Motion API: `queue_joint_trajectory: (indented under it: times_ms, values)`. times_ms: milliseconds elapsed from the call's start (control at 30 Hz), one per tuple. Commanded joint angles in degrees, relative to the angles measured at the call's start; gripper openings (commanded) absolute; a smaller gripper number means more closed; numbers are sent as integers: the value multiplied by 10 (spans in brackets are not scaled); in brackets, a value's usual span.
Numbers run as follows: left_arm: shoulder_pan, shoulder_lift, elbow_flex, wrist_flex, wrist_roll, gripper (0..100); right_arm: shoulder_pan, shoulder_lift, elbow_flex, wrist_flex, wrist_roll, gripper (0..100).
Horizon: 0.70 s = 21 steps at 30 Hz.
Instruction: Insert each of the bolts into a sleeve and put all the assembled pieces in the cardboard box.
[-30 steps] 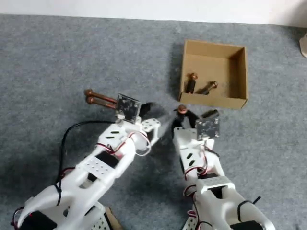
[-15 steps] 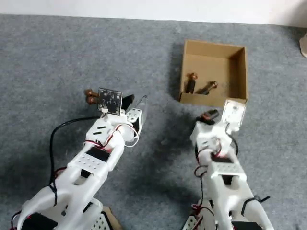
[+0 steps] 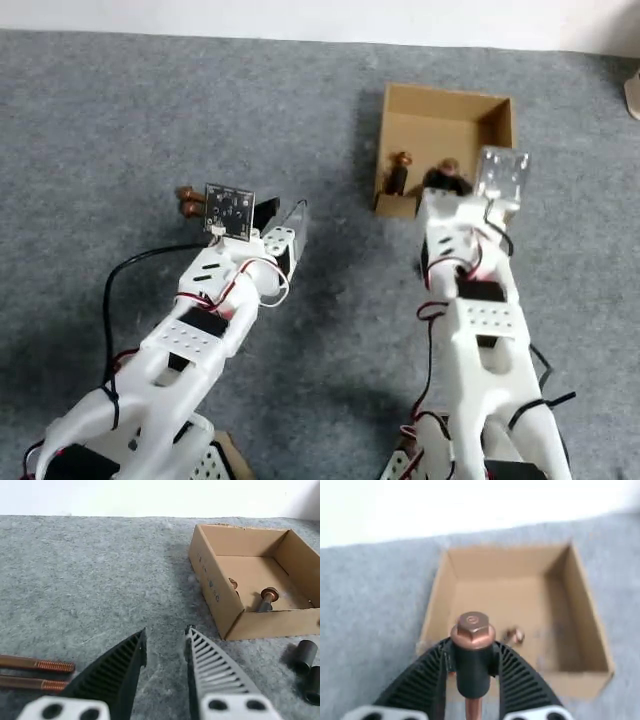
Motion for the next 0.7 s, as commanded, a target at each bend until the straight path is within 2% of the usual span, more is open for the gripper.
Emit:
queue_joint_trajectory:
  times_ms: [0,200,667]
  values:
    - [-7,-9,-4,0,-12,130,2,0,-69,0,41,4]
    - [-7,-9,-4,0,-12,130,4,123,-155,1,106,4]
    - [-8,-9,-4,1,-13,130,7,363,-357,1,112,4]
